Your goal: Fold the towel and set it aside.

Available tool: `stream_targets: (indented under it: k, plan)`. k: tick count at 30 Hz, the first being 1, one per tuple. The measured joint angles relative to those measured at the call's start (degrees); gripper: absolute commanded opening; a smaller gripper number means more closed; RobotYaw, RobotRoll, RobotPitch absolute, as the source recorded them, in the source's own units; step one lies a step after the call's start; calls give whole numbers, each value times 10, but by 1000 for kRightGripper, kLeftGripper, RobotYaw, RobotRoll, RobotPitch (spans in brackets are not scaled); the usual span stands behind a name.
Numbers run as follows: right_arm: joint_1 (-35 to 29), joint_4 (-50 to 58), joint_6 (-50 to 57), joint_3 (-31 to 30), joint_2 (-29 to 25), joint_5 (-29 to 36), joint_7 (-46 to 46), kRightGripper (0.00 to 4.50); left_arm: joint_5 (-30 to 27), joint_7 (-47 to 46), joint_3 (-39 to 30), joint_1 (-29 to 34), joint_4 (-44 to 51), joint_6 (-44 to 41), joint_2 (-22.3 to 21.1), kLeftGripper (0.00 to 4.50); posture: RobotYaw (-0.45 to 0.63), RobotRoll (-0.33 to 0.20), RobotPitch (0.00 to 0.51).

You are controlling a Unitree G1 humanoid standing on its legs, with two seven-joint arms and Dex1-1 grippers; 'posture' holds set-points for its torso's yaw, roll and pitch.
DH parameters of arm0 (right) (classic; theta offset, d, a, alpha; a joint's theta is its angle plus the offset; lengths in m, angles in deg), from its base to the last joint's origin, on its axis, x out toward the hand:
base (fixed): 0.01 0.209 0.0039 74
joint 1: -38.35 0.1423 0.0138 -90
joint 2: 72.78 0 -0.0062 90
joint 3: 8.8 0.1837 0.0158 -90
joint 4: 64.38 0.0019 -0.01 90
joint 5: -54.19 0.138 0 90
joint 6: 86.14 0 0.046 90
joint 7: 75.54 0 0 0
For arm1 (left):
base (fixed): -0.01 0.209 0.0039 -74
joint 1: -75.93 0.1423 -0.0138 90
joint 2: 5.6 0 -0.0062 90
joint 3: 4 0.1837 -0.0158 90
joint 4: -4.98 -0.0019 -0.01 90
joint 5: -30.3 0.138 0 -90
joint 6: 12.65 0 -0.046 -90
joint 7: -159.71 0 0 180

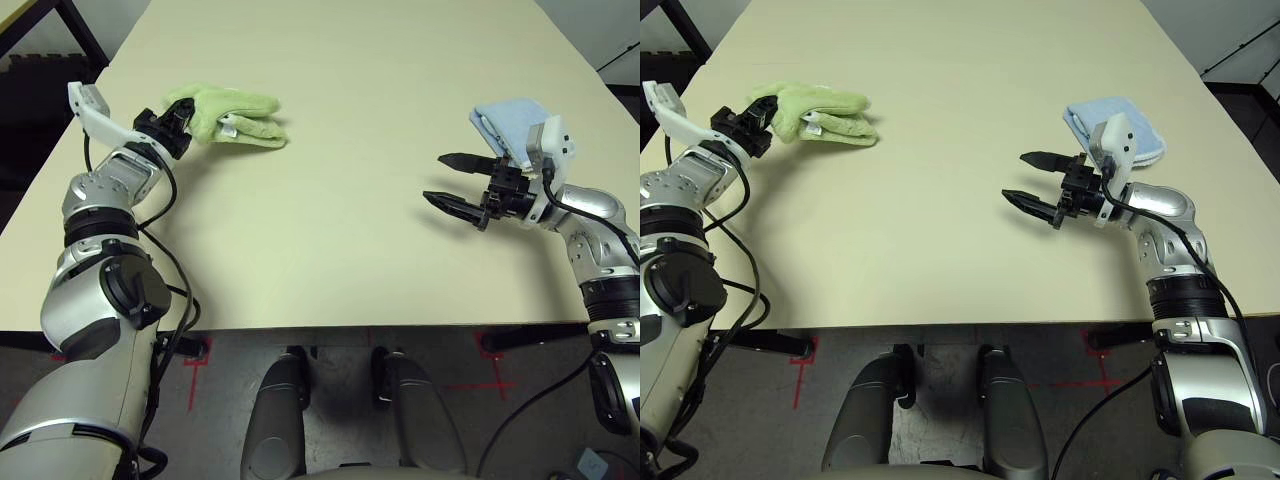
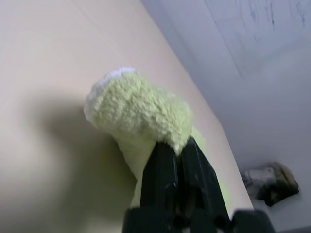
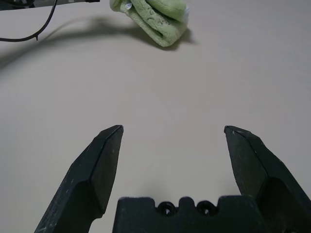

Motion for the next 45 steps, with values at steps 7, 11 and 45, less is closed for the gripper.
stream_targets:
  k: [7,11,45]
  plan:
    - [1,0,0,0,0,-1,3,4500,-20,-83,-24,59,89,85,20,20,-4,0,182]
    - [7,-1,0,-3,0,-4,7,4500,-24,-126,-28,93,127,118,21,20,2,0,183]
    - [26,-25,-15,-16,12,-12,20,4500,-122,-443,-3,123,344,-14,120,526,15,0,189]
